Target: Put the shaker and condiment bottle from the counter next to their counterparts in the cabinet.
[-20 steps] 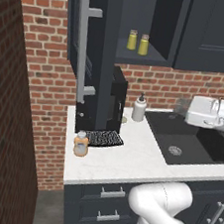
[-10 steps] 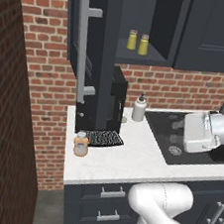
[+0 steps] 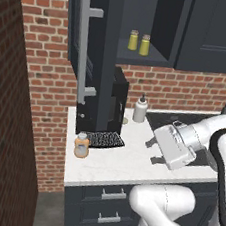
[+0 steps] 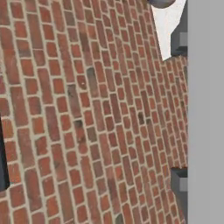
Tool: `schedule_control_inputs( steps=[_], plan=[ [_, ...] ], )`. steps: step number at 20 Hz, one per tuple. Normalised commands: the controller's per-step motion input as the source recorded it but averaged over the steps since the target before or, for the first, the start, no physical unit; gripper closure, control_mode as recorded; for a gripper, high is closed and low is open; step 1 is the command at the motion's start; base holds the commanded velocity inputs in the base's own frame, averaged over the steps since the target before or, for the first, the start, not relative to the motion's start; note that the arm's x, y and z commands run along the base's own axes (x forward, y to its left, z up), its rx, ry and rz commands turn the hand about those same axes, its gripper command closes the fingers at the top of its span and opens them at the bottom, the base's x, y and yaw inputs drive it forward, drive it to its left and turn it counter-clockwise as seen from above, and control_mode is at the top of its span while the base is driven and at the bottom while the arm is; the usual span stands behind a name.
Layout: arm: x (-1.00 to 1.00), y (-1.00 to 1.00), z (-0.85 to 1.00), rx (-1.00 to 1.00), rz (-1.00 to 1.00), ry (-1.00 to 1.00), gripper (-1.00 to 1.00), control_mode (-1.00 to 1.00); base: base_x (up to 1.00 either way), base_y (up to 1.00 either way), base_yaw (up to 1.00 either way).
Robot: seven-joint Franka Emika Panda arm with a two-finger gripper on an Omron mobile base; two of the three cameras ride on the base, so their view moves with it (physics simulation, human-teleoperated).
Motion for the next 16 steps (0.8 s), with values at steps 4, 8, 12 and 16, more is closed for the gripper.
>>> schedule_control_inputs(
  steps=[4,8,12,16],
  plan=[
    [0.0,0.46,-0.66,0.0,0.15,0.0,-1.0,-1.0,0.0,0.0,0.0],
    [0.0,0.01,0.0,0.0,0.0,0.0,-1.0,-1.0,0.0,0.0,0.0],
    [-0.04,0.19,-0.17,0.03,0.0,0.0,-1.0,-1.0,0.0,0.0,0.0],
    [-0.04,0.35,-0.32,0.1,-0.06,-0.03,-1.0,-1.0,0.0,0.0,0.0]
  ],
)
